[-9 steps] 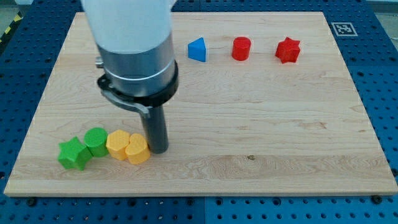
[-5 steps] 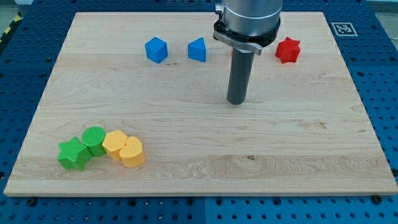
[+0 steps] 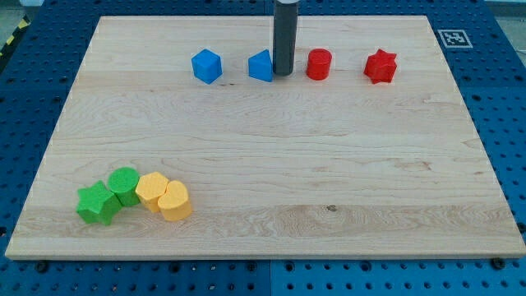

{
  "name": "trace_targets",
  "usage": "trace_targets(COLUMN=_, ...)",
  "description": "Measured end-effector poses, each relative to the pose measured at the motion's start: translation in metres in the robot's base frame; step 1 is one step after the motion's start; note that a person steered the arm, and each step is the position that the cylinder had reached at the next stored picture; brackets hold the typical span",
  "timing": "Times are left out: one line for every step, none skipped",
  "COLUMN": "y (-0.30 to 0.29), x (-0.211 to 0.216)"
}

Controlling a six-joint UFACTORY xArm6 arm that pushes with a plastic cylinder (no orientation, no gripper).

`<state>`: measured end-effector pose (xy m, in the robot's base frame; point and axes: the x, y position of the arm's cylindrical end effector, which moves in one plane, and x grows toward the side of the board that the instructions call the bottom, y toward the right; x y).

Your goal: Push the red circle a bit down

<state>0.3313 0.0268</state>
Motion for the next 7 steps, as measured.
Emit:
trace_targets(y=0.001, x=-0.026)
trace_targets(y=0.002, x=-0.058)
trace_targets(y=0.027, x=-0.075)
trace_targets(y=0.036, x=-0.056)
trace_targets(y=0.036, x=-0.028)
trace_targets(y=0.051, x=-0.016)
trace_targets(y=0.063, x=-0.016)
